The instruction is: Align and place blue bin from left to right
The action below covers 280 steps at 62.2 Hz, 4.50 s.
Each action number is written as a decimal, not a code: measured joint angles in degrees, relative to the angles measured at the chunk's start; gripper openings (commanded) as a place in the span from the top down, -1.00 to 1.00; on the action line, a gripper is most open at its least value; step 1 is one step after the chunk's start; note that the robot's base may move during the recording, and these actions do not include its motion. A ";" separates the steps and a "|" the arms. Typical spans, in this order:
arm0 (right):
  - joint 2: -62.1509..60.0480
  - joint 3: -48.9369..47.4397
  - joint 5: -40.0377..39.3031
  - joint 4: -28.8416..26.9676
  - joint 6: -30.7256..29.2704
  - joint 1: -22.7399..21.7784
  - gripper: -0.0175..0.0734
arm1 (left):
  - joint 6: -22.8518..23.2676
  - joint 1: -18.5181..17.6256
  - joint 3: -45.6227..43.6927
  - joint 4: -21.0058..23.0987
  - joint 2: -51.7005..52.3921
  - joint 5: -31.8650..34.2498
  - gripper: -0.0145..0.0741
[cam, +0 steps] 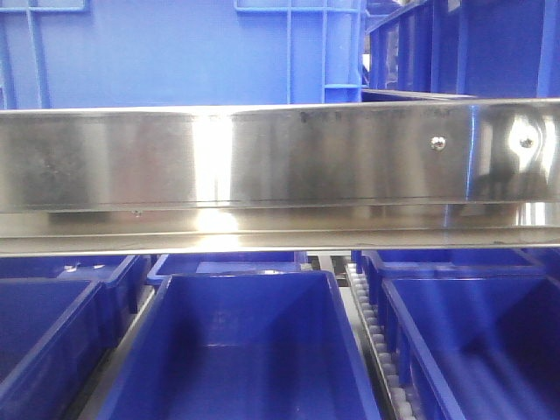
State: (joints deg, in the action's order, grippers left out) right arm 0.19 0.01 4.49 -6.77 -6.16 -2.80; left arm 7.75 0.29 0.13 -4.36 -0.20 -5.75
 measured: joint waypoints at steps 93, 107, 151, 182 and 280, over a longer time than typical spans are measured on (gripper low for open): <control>35.33 -49.14 10.64 0.91 0.00 7.15 -0.59 | 0.05 -3.01 -48.52 -2.42 -26.83 -20.21 -0.31; 47.72 -67.07 20.38 0.91 0.00 13.81 -0.59 | -0.18 -11.76 -59.46 -2.42 -40.55 -25.27 -0.31; 90.76 -116.53 52.23 1.54 4.08 21.72 -0.59 | -1.68 -10.05 -105.87 -2.78 -81.21 -58.98 -0.31; 108.60 -130.65 62.75 10.45 15.34 23.77 -0.59 | -5.49 -5.88 -108.46 0.89 -93.75 -61.06 -0.31; 118.28 -130.74 54.64 6.27 18.87 21.88 0.16 | -5.61 -4.17 -109.02 4.36 -102.68 -51.21 0.12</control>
State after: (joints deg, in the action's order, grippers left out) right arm 118.47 -130.73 59.13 -0.49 12.72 19.08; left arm 2.14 -3.87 -108.89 0.00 -102.88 -56.96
